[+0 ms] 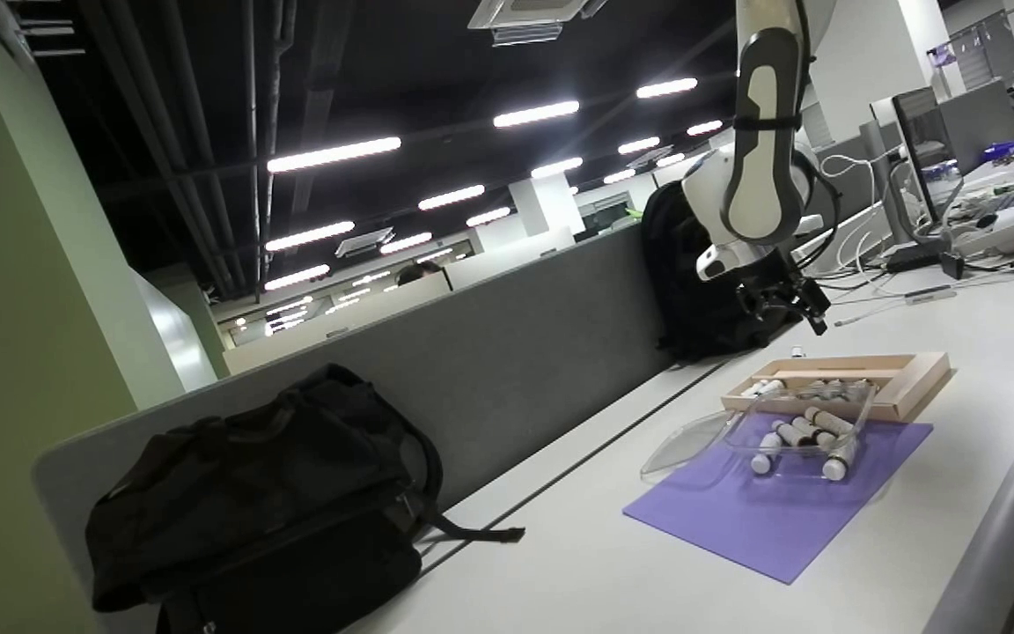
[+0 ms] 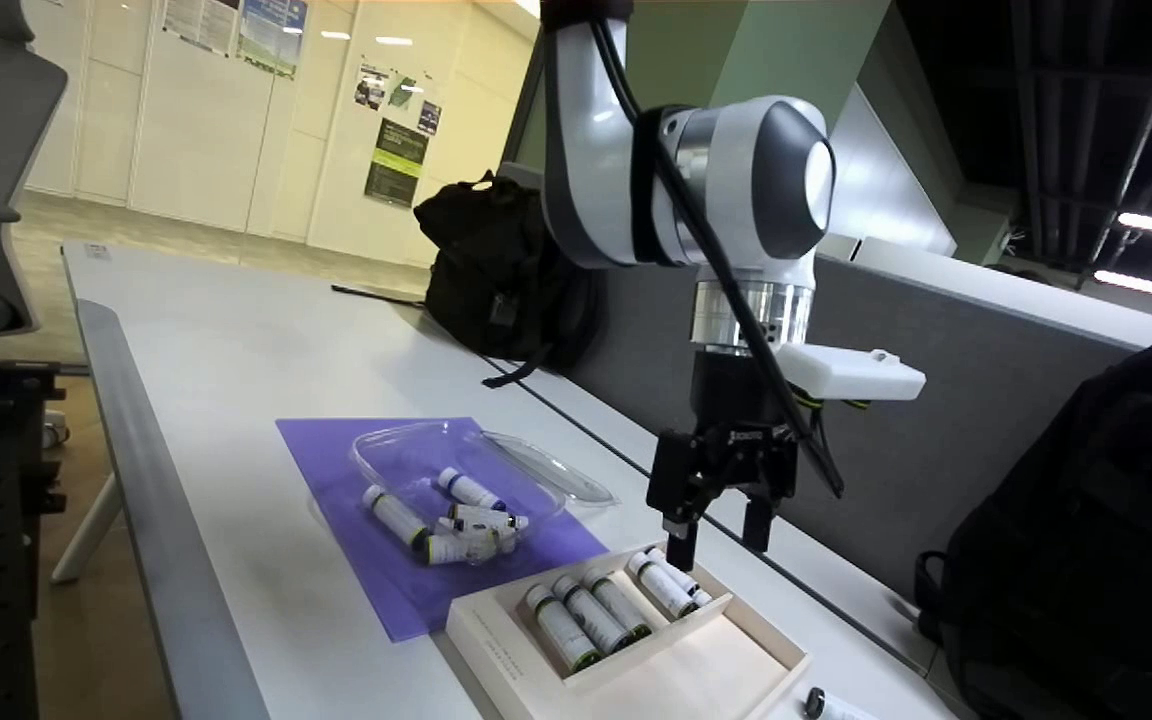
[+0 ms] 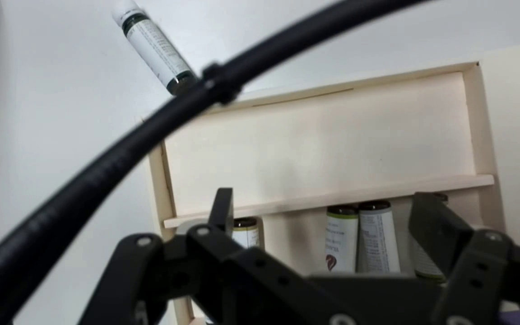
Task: Put five bottles on the tray
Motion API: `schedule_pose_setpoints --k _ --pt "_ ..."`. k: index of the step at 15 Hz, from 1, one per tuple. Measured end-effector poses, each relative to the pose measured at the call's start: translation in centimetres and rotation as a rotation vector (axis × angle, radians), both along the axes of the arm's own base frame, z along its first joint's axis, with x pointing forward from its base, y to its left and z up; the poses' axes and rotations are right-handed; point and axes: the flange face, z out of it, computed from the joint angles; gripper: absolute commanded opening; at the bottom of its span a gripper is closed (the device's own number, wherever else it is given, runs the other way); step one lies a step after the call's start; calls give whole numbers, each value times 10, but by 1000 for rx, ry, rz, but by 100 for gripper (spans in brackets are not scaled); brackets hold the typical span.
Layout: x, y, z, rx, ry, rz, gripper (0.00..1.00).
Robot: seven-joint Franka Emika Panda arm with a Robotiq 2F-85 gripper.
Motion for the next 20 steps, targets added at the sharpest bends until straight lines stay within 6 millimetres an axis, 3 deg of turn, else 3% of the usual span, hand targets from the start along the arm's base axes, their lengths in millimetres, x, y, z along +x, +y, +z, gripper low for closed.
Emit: schedule_pose_setpoints --k 6,8,13,16,20 --pt "4 -1 2 -6 -17 14 100" --pt "13 -16 14 -39 -60 48 100" --pt "39 -83 60 -140 -103 189 100" --pt "53 -118 84 -134 -108 150 100" --pt "59 -120 86 -131 -107 140 100"
